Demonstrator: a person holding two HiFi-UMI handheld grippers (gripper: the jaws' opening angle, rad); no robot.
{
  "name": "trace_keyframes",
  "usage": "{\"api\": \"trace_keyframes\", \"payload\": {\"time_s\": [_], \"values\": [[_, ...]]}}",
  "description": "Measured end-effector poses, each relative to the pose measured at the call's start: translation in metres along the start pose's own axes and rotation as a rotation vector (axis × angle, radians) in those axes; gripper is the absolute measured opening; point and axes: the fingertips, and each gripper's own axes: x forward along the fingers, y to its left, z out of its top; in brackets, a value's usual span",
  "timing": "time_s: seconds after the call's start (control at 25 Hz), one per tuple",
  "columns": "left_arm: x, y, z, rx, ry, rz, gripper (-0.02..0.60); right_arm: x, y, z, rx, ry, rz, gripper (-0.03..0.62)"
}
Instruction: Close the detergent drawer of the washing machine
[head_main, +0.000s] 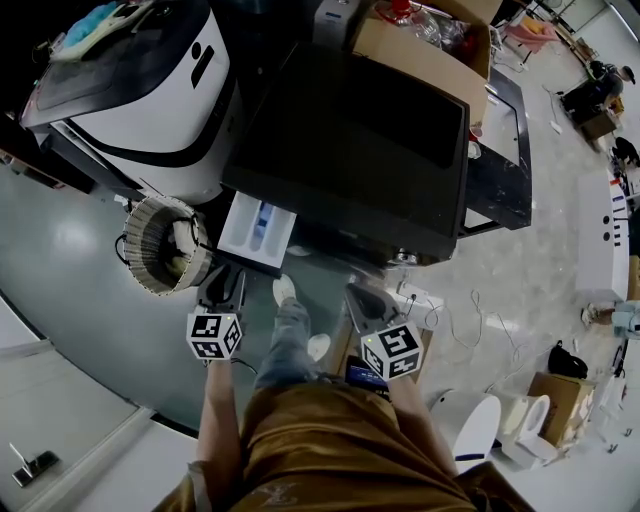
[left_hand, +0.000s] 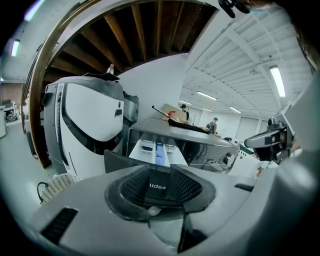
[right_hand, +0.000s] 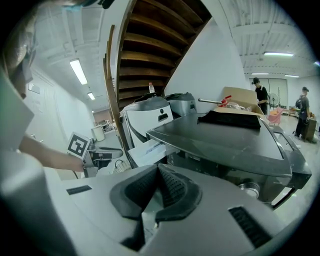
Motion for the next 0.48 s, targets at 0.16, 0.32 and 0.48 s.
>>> {"api": "trace_keyframes", "payload": {"time_s": [0.16,0.32,0.48], "values": [[0.003,0.001,-0.001,0.021,0.011,-0.001,0.133,0.004,0.000,-0.001,0.001,0.008,0.009,0.012],[0.006,0.000,-0.003,0.047,0.020,-0.011,0.138,0.009,-0.001,-0.004,-0.001,0.021,0.013,0.012],[0.007,-0.001,-0.003,0.058,0.026,-0.017,0.140,0.012,-0.001,-0.005,-0.001,0.029,0.017,0.012]]}}
